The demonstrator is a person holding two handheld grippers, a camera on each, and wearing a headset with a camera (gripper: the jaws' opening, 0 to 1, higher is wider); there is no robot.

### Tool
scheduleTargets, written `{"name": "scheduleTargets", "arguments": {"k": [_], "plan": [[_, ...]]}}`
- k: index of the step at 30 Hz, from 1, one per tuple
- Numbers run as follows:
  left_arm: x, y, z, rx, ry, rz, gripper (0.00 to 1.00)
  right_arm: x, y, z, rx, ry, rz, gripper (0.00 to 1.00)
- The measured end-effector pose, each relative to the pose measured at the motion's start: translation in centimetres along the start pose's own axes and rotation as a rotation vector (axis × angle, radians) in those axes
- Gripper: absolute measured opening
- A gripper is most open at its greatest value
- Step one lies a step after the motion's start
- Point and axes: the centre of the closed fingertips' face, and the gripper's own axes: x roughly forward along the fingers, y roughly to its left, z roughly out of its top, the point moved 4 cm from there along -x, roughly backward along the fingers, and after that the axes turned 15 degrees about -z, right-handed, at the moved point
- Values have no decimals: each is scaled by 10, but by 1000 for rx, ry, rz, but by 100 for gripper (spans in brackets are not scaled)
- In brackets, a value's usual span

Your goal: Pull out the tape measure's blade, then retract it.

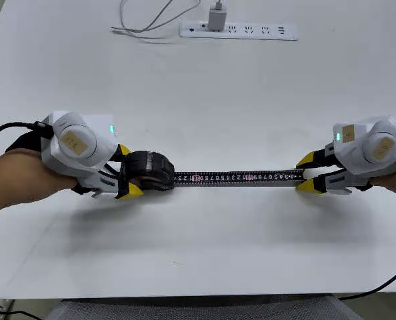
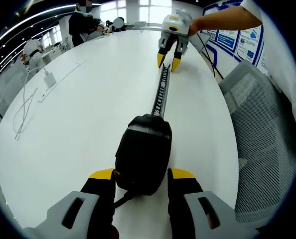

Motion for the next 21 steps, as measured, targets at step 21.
{"name": "scheduleTargets", "arguments": {"k": [21], "plan": [[-16,-4,9,-52,-114,42,42,-11,-1,14,120,-65,-56,29]]}}
